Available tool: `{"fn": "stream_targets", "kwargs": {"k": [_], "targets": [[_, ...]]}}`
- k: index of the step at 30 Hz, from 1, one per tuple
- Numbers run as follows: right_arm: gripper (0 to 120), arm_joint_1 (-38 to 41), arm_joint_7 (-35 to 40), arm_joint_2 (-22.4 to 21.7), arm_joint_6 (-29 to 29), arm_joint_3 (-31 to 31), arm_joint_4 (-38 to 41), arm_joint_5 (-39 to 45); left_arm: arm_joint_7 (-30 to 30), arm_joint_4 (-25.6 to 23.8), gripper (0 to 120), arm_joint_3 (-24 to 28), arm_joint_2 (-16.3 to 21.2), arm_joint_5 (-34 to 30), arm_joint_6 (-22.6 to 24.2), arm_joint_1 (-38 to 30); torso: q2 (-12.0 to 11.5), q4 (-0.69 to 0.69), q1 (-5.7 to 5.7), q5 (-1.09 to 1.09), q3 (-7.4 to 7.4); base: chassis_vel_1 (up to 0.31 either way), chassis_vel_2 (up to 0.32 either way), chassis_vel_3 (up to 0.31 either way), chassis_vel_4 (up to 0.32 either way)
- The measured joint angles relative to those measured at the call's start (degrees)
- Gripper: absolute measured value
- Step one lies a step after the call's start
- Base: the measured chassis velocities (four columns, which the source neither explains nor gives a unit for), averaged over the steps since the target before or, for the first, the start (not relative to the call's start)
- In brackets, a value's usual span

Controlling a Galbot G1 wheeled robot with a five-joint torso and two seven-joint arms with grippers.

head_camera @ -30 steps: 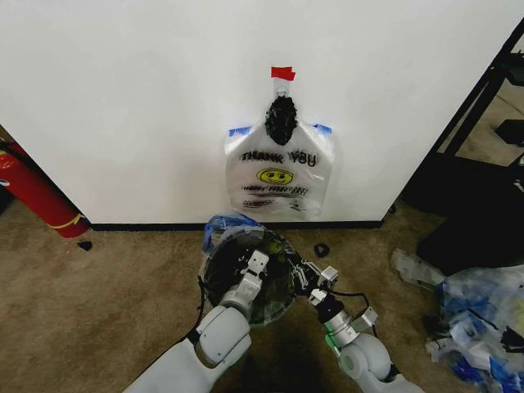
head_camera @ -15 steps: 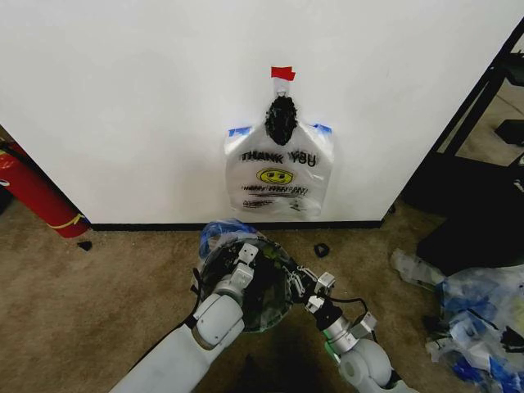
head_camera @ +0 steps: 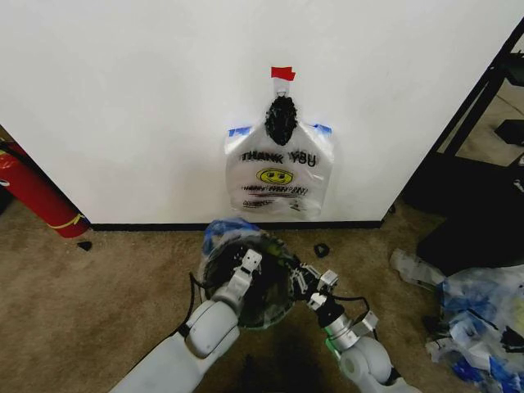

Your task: Pick up the garbage bag from the wall and place it over the trash bin.

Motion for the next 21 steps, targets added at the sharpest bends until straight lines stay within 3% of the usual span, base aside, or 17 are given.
{"fn": "stream_targets", "kwargs": {"k": [10, 16, 21], "targets": [[1, 3.51, 0.47, 0.31, -3.92, 1.10, -5.44, 6.30, 4.10, -10.71, 0, -4.75, 5.48, -1.36, -1.13, 7.56, 0.00, 0.01, 0.00, 0.01, 0.00, 0.000, 0.000, 0.000, 0.000], [1, 4.75, -10.46, -2.75, -6.26, 4.06, -9.64, 10.86, 6.94, -19.23, 10, -9.32, 9.37, -5.12, -1.45, 10.62, 0.00, 0.00, 0.00, 0.02, 0.00, 0.000, 0.000, 0.000, 0.000], [1, 5.60, -27.17, -4.77, -6.86, 10.26, -13.93, 11.07, 8.47, -24.10, 31, -13.94, 12.32, -11.69, 0.04, 9.63, 0.00, -0.02, 0.00, 0.02, 0.00, 0.000, 0.000, 0.000, 0.000]]}}
